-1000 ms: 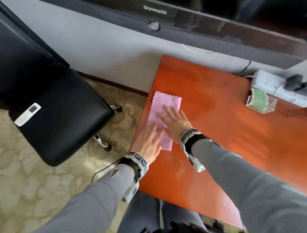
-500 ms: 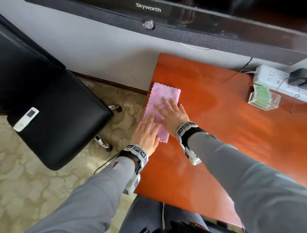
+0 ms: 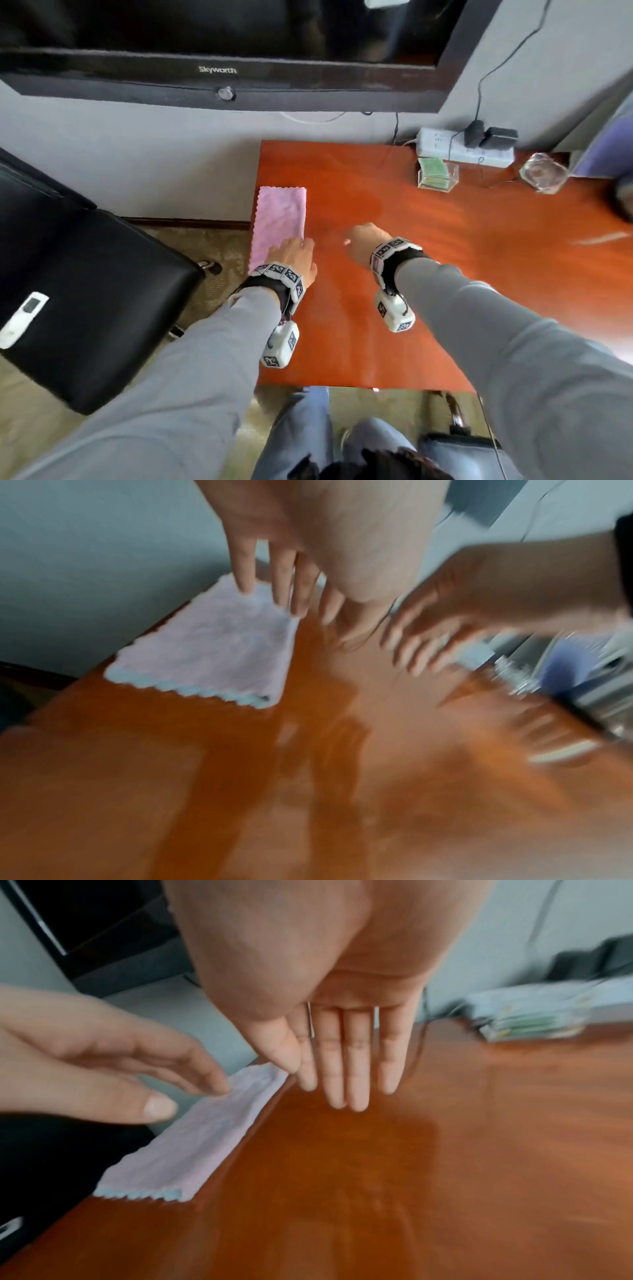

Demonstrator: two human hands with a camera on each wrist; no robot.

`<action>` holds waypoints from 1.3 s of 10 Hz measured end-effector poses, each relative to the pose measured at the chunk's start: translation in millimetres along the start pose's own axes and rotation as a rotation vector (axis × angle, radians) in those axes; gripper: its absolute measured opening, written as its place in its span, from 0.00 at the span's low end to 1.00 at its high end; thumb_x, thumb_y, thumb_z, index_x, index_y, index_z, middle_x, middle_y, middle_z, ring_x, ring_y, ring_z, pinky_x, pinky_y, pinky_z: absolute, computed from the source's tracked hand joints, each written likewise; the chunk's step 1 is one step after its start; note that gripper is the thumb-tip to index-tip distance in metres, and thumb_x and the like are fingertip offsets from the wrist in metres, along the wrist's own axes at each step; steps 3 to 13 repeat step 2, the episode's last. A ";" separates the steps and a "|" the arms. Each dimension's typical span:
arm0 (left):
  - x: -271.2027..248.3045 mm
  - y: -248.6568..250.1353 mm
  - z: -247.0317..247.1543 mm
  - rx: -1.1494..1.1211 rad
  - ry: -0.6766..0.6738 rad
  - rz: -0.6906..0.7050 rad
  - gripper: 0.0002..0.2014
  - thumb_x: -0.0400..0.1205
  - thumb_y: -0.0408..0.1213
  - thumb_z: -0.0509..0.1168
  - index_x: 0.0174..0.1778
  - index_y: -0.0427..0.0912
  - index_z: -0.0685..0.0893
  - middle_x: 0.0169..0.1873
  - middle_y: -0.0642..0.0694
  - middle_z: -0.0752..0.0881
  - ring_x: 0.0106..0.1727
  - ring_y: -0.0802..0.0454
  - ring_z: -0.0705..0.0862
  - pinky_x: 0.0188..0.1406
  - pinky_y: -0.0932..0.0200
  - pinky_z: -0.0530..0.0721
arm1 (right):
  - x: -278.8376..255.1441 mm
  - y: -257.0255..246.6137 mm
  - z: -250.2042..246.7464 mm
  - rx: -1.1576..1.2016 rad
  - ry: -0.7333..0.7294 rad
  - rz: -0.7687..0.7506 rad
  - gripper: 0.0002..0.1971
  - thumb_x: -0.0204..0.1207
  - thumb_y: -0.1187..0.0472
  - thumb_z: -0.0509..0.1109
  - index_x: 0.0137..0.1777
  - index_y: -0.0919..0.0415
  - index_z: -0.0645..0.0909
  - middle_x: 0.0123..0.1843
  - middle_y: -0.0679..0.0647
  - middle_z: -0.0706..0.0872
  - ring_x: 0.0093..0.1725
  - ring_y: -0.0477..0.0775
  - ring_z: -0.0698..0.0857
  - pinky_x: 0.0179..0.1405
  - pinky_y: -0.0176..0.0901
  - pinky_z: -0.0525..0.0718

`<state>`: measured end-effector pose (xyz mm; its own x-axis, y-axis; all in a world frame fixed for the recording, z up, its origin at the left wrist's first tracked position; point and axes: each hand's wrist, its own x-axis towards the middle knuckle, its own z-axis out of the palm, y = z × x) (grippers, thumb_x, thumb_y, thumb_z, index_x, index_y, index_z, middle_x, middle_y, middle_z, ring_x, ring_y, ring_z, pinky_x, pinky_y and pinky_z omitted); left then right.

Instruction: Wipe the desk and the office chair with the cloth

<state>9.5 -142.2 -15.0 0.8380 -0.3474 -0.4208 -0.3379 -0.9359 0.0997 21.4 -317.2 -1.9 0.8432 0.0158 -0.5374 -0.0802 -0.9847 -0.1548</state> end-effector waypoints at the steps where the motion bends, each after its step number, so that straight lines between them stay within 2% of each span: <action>1: -23.4 36.5 -23.5 -0.061 0.017 0.018 0.16 0.88 0.45 0.59 0.70 0.45 0.78 0.64 0.47 0.81 0.57 0.44 0.85 0.57 0.46 0.87 | -50.6 45.6 -10.5 -0.004 0.089 0.074 0.16 0.81 0.59 0.59 0.64 0.57 0.83 0.62 0.62 0.81 0.53 0.68 0.86 0.52 0.54 0.87; 2: -58.7 69.7 -34.7 -0.021 0.101 0.054 0.13 0.87 0.44 0.59 0.65 0.47 0.82 0.60 0.47 0.82 0.52 0.45 0.85 0.52 0.47 0.88 | -100.6 83.9 -9.4 -0.012 0.177 0.086 0.15 0.76 0.61 0.59 0.55 0.54 0.86 0.54 0.60 0.86 0.48 0.65 0.87 0.48 0.54 0.89; 13: -58.7 69.7 -34.7 -0.021 0.101 0.054 0.13 0.87 0.44 0.59 0.65 0.47 0.82 0.60 0.47 0.82 0.52 0.45 0.85 0.52 0.47 0.88 | -100.6 83.9 -9.4 -0.012 0.177 0.086 0.15 0.76 0.61 0.59 0.55 0.54 0.86 0.54 0.60 0.86 0.48 0.65 0.87 0.48 0.54 0.89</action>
